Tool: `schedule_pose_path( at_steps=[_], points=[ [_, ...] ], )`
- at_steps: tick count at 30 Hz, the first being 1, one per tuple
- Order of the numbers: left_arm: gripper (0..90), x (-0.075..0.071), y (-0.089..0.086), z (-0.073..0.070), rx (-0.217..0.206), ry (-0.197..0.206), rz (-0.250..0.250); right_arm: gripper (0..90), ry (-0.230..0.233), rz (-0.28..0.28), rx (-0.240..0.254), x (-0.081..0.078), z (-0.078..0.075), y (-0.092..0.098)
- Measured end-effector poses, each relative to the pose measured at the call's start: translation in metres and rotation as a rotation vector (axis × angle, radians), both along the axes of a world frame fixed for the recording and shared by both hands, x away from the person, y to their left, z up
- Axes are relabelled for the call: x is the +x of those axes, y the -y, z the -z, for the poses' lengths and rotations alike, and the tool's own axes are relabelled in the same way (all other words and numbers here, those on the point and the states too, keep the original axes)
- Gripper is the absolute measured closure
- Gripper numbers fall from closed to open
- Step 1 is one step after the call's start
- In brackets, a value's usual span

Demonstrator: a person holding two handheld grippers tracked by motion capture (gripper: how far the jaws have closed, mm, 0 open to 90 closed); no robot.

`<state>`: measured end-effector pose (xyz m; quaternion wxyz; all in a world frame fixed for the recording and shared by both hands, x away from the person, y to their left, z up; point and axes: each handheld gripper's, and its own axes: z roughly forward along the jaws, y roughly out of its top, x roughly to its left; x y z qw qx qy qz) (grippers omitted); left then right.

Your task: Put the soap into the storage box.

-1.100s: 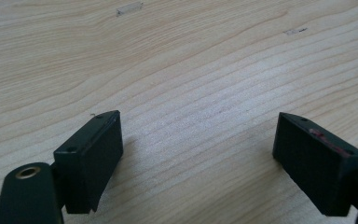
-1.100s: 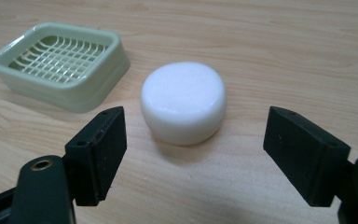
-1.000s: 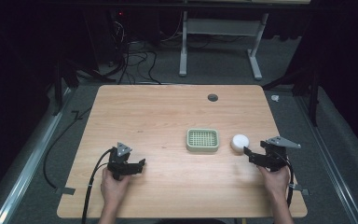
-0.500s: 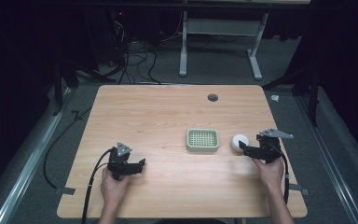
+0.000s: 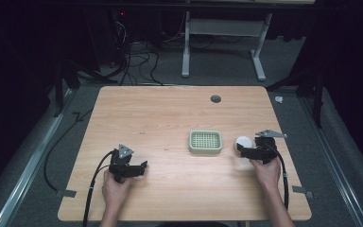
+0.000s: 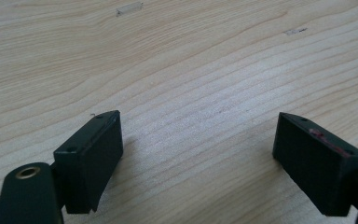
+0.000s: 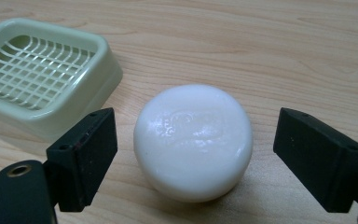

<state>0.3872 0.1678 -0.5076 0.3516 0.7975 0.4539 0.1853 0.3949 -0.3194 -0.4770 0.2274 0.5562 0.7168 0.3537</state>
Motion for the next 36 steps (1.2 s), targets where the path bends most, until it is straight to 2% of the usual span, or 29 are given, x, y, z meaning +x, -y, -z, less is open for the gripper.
schedule_pose_path(
  at_steps=[10, 15, 23, 26, 36],
  points=[
    [16.4, 0.000, 0.000, 0.000, 0.000, 0.000, 0.000, 13.3, -0.039, 0.015, -0.026, 0.009, 0.014, -0.007],
    [16.4, 0.000, 0.000, 0.000, -0.001, 0.000, 0.000, 13.9, -0.042, 0.016, -0.035, 0.011, 0.016, -0.008],
    [16.4, 0.000, 0.000, 0.000, -0.001, 0.000, 0.000, 19.8, -0.080, 0.012, -0.067, 0.013, 0.022, -0.010],
    [16.4, 0.000, 0.000, 0.000, -0.001, 0.000, 0.000, 22.6, -0.075, 0.005, -0.070, 0.013, 0.022, -0.011],
    [16.4, 0.000, 0.000, 0.000, 0.000, 0.000, 0.000, 23.2, -0.075, 0.007, -0.073, 0.013, 0.022, -0.011]
  ],
)
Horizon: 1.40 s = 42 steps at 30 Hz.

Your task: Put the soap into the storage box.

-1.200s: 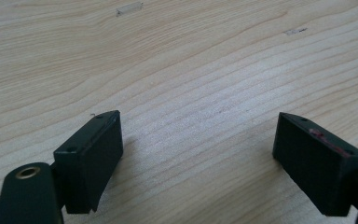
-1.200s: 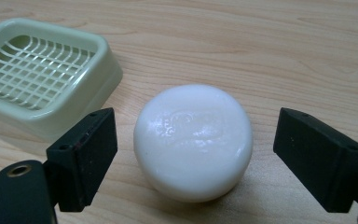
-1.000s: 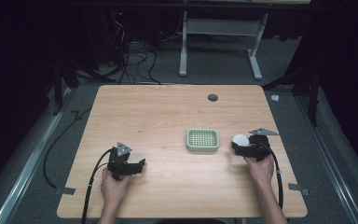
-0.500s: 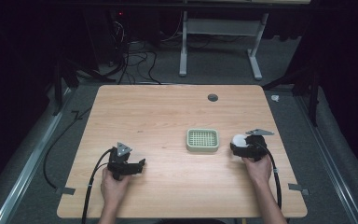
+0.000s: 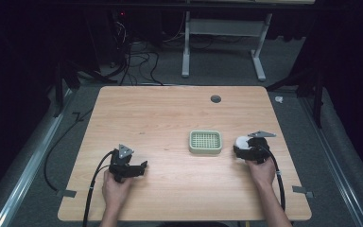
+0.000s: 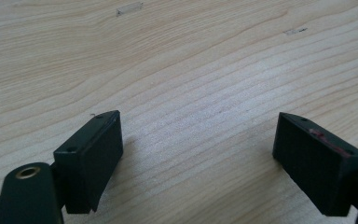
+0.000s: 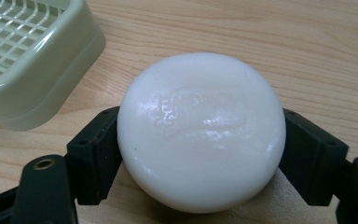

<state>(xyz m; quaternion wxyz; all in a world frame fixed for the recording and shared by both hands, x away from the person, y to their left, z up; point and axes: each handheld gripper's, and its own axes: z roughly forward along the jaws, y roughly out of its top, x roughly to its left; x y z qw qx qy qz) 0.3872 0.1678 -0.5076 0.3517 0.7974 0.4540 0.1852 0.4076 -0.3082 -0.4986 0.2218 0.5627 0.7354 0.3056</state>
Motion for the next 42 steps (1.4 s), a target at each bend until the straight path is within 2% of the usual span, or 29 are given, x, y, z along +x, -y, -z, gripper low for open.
schedule_pose_path(
  at_steps=[13, 24, 30, 42],
  points=[
    [16.4, 0.000, 0.000, 0.000, 0.000, 0.000, 0.000, 23.3, 0.000, 0.000, -0.020, -0.002, -0.002, 0.002],
    [16.4, 0.000, 0.000, 0.000, 0.000, 0.000, 0.000, 23.3, 0.018, -0.002, 0.027, -0.008, -0.008, 0.006],
    [16.4, 0.000, 0.000, 0.000, 0.001, 0.001, 0.000, 23.3, 0.024, -0.011, 0.057, -0.017, -0.010, 0.008],
    [16.4, 0.000, 0.000, 0.000, 0.000, 0.000, 0.000, 23.4, 0.039, -0.028, 0.079, -0.028, -0.020, 0.011]
  ],
)
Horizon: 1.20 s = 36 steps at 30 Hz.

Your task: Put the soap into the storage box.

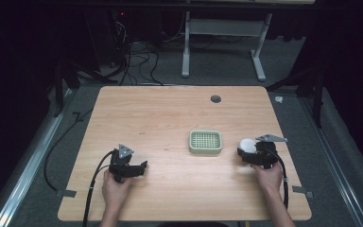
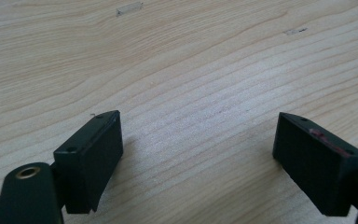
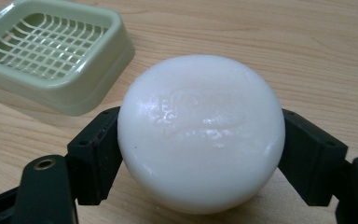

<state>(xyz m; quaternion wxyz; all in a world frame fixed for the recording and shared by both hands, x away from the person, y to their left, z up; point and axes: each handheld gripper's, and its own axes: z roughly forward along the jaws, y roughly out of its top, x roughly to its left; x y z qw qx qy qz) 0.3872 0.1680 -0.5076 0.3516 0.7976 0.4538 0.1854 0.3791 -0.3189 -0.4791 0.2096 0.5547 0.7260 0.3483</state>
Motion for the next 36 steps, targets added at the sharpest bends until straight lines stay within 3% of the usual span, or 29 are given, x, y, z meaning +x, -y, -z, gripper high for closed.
schedule_pose_path(
  at_steps=[19, 36],
  points=[
    [16.4, 0.000, 0.000, 0.000, 0.000, 0.000, 0.000, 23.4, 0.027, -0.046, 0.032, -0.011, -0.014, -0.008],
    [16.4, 0.000, 0.000, 0.000, 0.000, 0.000, 0.000, 23.4, 0.056, -0.126, 0.031, -0.015, -0.029, -0.026]
  ],
)
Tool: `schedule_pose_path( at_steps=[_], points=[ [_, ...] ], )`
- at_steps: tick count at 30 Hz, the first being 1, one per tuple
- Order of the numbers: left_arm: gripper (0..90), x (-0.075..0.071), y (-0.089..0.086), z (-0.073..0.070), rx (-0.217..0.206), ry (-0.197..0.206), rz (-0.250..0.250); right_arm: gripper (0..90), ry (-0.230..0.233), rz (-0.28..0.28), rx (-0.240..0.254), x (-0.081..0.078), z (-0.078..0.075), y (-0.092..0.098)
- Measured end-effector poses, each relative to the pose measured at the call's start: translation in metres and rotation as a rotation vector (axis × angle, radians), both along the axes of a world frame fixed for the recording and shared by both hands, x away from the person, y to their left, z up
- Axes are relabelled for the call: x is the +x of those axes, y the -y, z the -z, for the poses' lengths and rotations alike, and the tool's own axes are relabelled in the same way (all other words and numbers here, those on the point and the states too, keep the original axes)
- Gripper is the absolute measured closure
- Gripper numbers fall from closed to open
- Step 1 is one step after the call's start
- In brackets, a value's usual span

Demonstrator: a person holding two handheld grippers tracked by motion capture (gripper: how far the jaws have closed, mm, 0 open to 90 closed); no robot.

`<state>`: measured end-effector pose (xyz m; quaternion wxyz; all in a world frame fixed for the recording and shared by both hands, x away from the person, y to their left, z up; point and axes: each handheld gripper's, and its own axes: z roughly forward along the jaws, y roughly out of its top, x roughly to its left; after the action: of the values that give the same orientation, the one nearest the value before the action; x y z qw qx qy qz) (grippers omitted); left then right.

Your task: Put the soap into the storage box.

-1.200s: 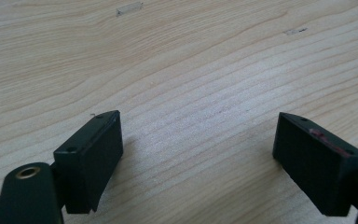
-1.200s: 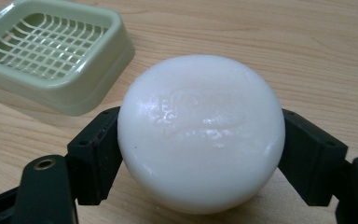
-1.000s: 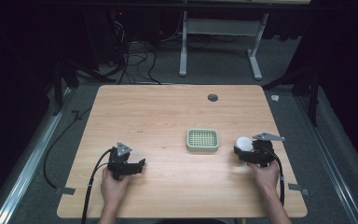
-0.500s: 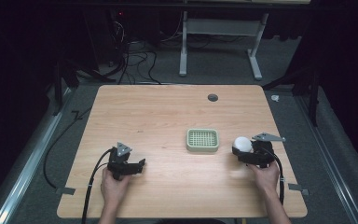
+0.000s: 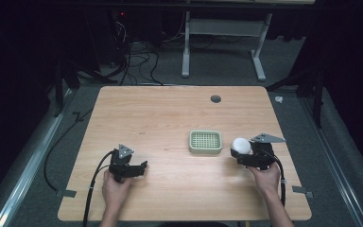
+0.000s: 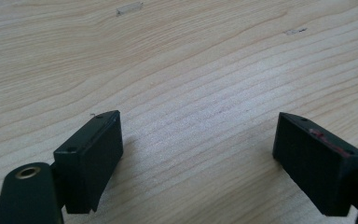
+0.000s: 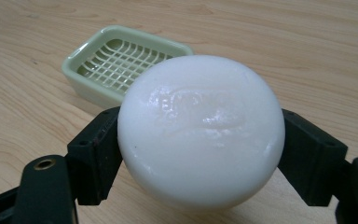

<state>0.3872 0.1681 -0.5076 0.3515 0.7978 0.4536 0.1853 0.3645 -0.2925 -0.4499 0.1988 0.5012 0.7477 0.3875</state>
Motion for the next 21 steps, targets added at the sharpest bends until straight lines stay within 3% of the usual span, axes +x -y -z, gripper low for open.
schedule_pose_path(
  at_steps=[21],
  points=[
    [16.4, 0.000, -0.001, 0.000, -0.009, -0.002, 0.001, 23.4, 0.003, -0.103, 0.009, 0.009, -0.012, -0.039]
  ],
)
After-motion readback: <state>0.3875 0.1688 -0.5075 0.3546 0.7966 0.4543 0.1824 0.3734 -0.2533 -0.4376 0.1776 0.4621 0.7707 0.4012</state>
